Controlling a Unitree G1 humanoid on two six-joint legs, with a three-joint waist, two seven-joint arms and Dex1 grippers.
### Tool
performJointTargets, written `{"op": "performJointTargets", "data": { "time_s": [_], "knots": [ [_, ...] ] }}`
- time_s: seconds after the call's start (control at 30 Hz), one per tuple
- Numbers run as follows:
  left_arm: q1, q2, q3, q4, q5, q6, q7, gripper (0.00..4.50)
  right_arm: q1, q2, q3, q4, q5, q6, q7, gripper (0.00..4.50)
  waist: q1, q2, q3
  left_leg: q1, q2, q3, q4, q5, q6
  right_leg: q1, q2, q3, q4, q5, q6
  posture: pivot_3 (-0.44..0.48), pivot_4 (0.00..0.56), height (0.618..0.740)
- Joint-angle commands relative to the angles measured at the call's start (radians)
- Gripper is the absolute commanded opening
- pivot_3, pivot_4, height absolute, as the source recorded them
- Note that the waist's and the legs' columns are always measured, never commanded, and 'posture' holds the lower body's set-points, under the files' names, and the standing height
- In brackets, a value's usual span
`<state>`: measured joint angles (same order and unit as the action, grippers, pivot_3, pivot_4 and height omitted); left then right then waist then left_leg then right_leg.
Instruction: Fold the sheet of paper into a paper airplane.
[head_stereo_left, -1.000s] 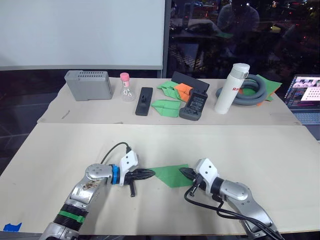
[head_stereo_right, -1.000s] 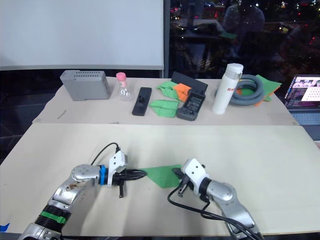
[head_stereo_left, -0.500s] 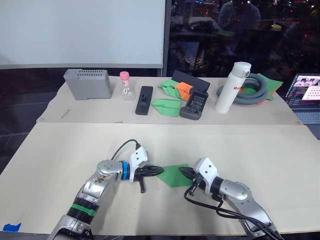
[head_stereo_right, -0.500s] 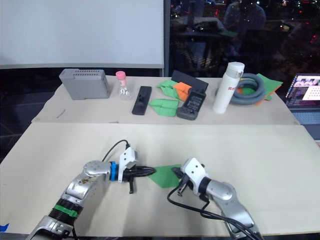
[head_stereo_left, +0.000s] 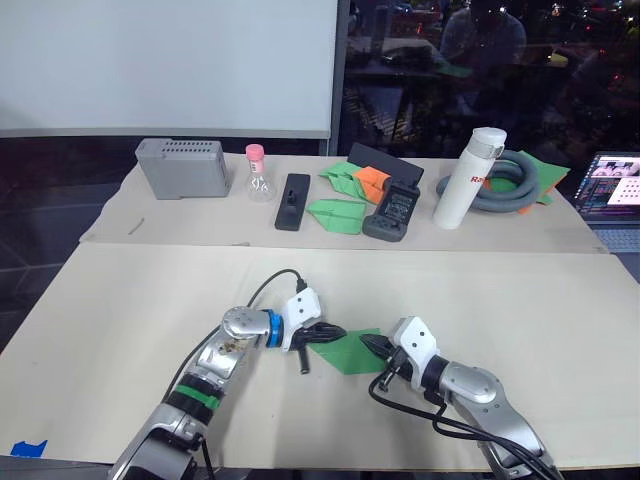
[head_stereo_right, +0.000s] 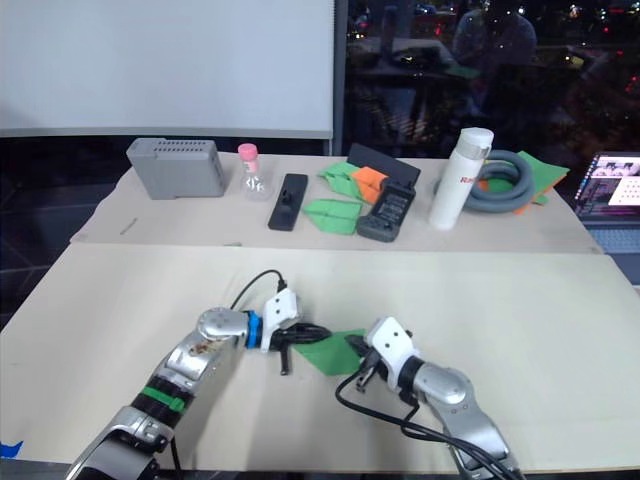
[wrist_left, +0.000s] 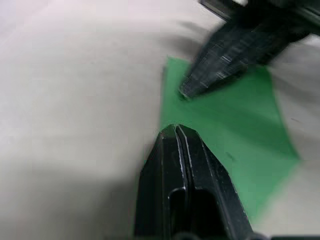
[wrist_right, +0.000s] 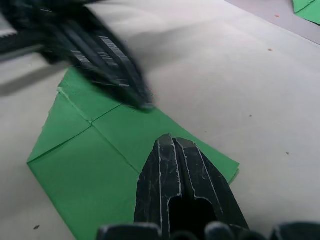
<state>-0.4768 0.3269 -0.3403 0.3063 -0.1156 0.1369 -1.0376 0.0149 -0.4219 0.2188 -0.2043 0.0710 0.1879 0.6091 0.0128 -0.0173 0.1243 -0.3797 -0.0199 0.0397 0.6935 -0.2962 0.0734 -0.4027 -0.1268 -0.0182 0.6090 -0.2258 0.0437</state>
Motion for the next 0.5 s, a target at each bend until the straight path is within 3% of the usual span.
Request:
{"op": "performJointTargets", "data": {
  "time_s": [0.03, 0.27, 0.4, 0.5],
  "knots": [
    [0.003, -0.008, -0.017, 0.078, 0.039, 0.01, 0.015, 0.0, 0.024, -0.005, 0.035, 0.044, -0.011, 0.049, 0.021, 0.02, 0.0, 0.0, 0.0, 0.0, 0.0, 0.0, 0.0, 0.0, 0.0, 0.0, 0.001, -0.001, 0.0, 0.0, 0.0, 0.0, 0.15, 0.74],
    [0.037, 0.007, 0.031, 0.056, 0.009, 0.032, 0.037, 0.0, 0.01, 0.001, 0.029, 0.06, -0.008, 0.035, 0.017, 0.02, -0.002, 0.0, 0.0, 0.0, 0.001, 0.0, 0.0, 0.0, 0.0, 0.0, 0.001, -0.002, 0.0, 0.0, 0.0, 0.0, 0.15, 0.74],
    [0.088, 0.01, 0.142, -0.093, -0.132, 0.153, 0.036, 0.0, 0.007, 0.023, 0.013, 0.054, 0.022, 0.039, 0.018, 0.02, -0.012, 0.0, 0.0, 0.0, 0.002, 0.0, -0.001, 0.0, 0.0, -0.001, 0.0, 0.002, 0.001, 0.0, 0.0, 0.0, 0.15, 0.74],
    [0.137, 0.055, 0.168, -0.19, -0.165, 0.198, 0.02, 0.0, -0.004, 0.027, 0.003, 0.037, 0.045, 0.048, 0.03, 0.02, -0.021, 0.0, 0.001, -0.003, 0.002, 0.0, -0.002, 0.0, -0.001, -0.001, 0.0, 0.002, 0.002, 0.0, 0.0, 0.0, 0.15, 0.74]
  ]
}}
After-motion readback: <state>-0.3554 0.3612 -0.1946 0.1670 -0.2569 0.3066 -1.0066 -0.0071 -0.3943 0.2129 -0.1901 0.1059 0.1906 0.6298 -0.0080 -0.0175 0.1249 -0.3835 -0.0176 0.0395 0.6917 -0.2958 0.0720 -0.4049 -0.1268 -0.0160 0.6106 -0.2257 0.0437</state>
